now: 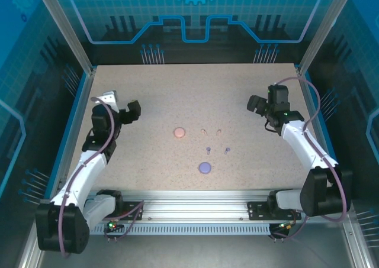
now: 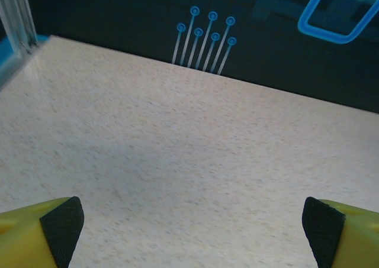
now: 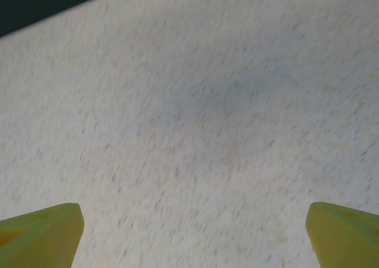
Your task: Insert the wireless bluetooth earbuds into the charging case
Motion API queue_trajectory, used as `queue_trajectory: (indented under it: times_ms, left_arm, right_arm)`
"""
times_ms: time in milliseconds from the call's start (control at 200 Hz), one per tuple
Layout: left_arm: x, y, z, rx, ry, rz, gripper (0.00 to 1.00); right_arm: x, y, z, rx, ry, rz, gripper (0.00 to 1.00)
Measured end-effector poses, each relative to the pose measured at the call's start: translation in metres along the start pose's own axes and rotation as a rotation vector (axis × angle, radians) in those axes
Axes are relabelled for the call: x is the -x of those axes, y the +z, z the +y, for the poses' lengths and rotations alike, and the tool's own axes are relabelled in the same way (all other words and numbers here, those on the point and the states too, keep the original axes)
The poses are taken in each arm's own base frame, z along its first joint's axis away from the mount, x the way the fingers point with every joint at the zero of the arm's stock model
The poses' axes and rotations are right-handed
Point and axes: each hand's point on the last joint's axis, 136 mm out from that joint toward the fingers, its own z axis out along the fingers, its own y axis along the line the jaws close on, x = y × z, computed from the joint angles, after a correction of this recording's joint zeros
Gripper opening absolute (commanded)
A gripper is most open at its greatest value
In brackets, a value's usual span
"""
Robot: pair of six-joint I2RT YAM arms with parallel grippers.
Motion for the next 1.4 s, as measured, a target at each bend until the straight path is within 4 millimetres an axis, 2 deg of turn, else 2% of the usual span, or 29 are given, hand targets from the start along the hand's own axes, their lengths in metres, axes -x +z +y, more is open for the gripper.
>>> queue_trajectory:
  times_ms: [145,345,510,640,750,1030,1171,1396]
  left_arm:
    - [-0.007,-0.006,-0.018,-0.043,-0.093,0.101,0.99]
    - [-0.053,-0.011,-0.057,-0.118,-0.135,0.283,0.99]
    - [-0.074,-0.020,-0.079,-0.157,-0.181,0.353,0.99]
    - [-0.094,-0.027,-0.080,-0.159,-0.230,0.385,0.99]
    - [-0.112,-0.028,-0.077,-0.144,-0.258,0.421,0.99]
    - [-0.136,-0.020,-0.080,-0.118,-0.253,0.498,0.99]
    - [-0.131,-0.018,-0.085,-0.128,-0.252,0.496,0.99]
    - [-0.123,-0.014,-0.095,-0.152,-0.256,0.500,0.99]
  right_arm:
    - [-0.036,-0.013,0.036,0.044,-0.053,0.159,0.93]
    - [-0.114,-0.041,0.079,0.084,-0.138,0.374,0.92]
    - [-0.162,-0.061,0.104,0.090,-0.185,0.468,0.93]
    - [-0.196,-0.069,0.115,0.054,-0.233,0.535,0.89]
    - [-0.216,-0.071,0.121,0.013,-0.238,0.581,0.89]
    - [-0.254,-0.067,0.135,-0.098,-0.147,0.672,0.89]
    - [-0.271,-0.062,0.144,-0.131,-0.125,0.692,0.90]
    - [-0.291,-0.049,0.143,-0.184,-0.107,0.725,0.90]
